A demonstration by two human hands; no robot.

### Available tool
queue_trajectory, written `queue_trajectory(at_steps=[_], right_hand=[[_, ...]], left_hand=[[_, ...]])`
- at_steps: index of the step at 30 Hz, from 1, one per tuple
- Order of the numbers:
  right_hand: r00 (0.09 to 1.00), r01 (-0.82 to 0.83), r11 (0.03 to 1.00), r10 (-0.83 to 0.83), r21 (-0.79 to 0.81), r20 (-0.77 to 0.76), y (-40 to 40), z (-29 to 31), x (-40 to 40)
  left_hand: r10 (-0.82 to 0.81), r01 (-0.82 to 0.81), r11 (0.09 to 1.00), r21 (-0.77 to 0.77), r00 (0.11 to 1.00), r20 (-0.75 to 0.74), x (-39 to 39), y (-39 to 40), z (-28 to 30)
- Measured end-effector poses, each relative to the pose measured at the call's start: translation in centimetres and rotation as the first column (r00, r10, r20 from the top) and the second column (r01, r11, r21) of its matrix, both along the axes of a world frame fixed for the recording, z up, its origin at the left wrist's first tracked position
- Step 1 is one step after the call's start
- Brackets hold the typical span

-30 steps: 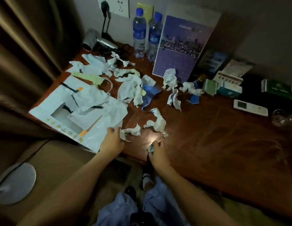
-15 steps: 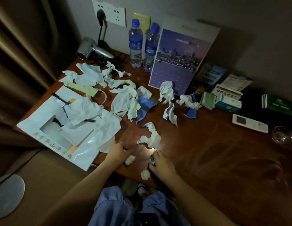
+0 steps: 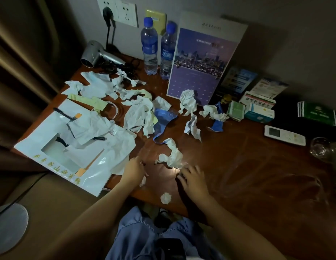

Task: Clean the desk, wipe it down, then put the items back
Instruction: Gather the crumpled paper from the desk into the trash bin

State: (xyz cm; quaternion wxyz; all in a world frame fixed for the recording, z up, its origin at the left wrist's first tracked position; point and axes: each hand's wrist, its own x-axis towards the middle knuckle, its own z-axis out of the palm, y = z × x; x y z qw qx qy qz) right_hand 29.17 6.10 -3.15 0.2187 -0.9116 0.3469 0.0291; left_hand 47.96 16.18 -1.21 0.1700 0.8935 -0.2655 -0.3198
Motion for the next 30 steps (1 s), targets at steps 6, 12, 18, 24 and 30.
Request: queue_trajectory(at_steps=[6,12,18,24,30], right_hand=[[0.896,-0.442,0.896,0.443,0.038,-0.035,1.8,1.1,0.4],[0.825,-0.524,0.842,0.539,0.128,-0.171,3.4,0.9,-0.4],[0.848,-0.449,0.875,0.481,0.179,-0.222,3.8,0.5,0.5],[0.931,-0.216,0.961,0.256,0.173,-0.259,3.3,0.2,0.8],[0.99,0.06,0.989,-0.041,0.136,-0.137,-0.4,0.6,-0.5]], left_hand=[[0.045,-0.045,0.998,-0.042,0.999,-0.006,-0.2,1.4,0.0],[0.07,-0.069,0.997,-0.027,0.996,0.049,-0.3,2.5,-0.6],[0.041,-0.041,0.999,-0.014,0.998,0.046,-0.2,2.4,-0.7],[0.025,-0.024,0.999,-0.03,0.999,0.045,0.3,1.4,-0.5],[-0.036,0.036,0.999,-0.023,0.999,0.002,0.8,-0.2,-0.2]])
